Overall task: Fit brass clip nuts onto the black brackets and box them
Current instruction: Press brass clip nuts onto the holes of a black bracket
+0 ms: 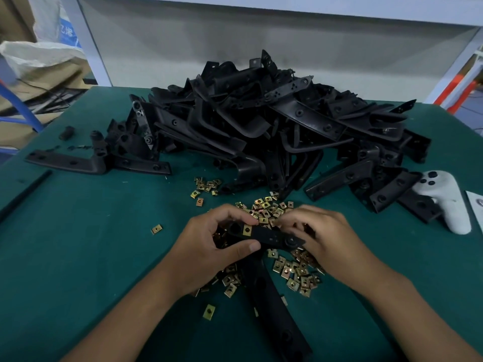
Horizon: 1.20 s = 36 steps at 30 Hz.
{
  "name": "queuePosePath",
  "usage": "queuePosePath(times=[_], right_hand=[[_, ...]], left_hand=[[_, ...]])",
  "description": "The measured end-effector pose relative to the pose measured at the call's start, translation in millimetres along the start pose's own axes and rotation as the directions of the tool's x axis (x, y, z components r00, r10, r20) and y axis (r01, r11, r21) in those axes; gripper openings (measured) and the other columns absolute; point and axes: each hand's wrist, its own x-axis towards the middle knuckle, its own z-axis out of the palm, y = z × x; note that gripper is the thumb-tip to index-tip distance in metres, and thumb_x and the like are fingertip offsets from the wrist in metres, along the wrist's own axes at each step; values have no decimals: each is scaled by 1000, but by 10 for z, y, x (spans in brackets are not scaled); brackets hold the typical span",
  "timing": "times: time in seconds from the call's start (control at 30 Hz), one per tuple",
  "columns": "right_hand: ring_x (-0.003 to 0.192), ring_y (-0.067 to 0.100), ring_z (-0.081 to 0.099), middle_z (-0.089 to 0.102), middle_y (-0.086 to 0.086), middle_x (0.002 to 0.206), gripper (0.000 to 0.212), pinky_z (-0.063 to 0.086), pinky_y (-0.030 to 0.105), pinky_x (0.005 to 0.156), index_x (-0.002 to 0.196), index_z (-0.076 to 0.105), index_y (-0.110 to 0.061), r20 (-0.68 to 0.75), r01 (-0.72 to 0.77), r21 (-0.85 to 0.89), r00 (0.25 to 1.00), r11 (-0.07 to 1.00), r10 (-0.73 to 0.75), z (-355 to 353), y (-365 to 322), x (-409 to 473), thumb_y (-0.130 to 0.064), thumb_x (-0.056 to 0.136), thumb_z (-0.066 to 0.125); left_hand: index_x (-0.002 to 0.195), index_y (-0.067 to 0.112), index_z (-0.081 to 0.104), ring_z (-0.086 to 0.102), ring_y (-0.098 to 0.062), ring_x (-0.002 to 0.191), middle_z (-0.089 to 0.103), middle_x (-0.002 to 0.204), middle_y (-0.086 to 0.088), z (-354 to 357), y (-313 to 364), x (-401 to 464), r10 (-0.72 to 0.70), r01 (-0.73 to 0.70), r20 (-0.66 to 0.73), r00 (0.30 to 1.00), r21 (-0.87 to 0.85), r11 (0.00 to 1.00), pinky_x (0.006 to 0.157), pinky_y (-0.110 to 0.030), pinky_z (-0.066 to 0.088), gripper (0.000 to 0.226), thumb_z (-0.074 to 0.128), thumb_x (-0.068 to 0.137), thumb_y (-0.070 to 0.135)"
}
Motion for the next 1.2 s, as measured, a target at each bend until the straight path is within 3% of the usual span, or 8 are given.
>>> queuePosePath(times=[0.23,0.4,0.53,0.6,0.73,0.9,1.07,1.2], right_hand=[[98,-3,58,61,-24,99,22,48,18,82,112,70,-32,60,-51,-125,996,991,59,-63,32,-26,-31,91,70],[88,3,65,68,-17,89,12,49,13,76,102,73,-34,-138,-113,94,982,989,125,-90,-27,10,-31,92,67],[78,8,70,76,-1,93,17,53,17,67,100,75,-30,-57,-233,701,924,674,379,-151,-101,65,-34,84,72],[87,12,73,77,1,97,19,52,17,64,99,77,-25,40,-273,809,909,521,414,-127,-104,68,-26,80,73],[101,18,74,77,-2,93,24,54,17,69,100,77,-24,133,-316,848,905,427,405,-91,-129,64,-17,77,75],[72,2,61,69,-12,78,22,48,17,64,101,77,-23,176,-316,858,922,405,346,-81,-183,60,-22,80,74],[72,0,57,63,-15,71,24,49,21,75,110,71,-22,198,-322,844,930,429,308,-43,-224,57,-22,87,68],[69,0,57,62,-16,69,4,48,21,71,88,74,-34,218,-345,807,929,480,299,-20,-252,55,-34,84,73]], left_hand=[[104,39,68,68,-4,100,72,105,17,1,5,-3,8,-8,-1,1000,-2,1000,82,-9,49,24,77,82,39],[104,40,68,69,-3,100,72,105,17,-1,-2,0,5,-5,-5,1000,10,1000,82,-9,49,24,78,82,40],[104,41,68,68,-4,102,72,106,17,-5,-10,3,2,-2,-3,1000,10,1000,83,-9,49,25,78,82,42],[105,41,68,67,-3,103,72,107,17,-6,-9,1,6,-6,-3,1000,14,1000,83,-8,48,25,78,81,42],[104,40,68,69,-4,99,72,106,16,-5,-4,-7,4,-4,0,1000,-10,1000,80,-10,51,25,79,81,39],[103,41,68,69,-3,99,72,105,17,-3,-11,-3,9,-9,-6,1000,7,1000,81,-10,50,25,78,81,41],[104,41,68,69,-3,100,72,106,16,-5,-23,-8,19,-19,-7,1000,12,1000,81,-10,50,26,79,81,48],[105,40,68,69,-4,97,72,104,16,-2,-25,-3,34,-34,-5,999,9,999,78,-10,51,27,79,81,47]])
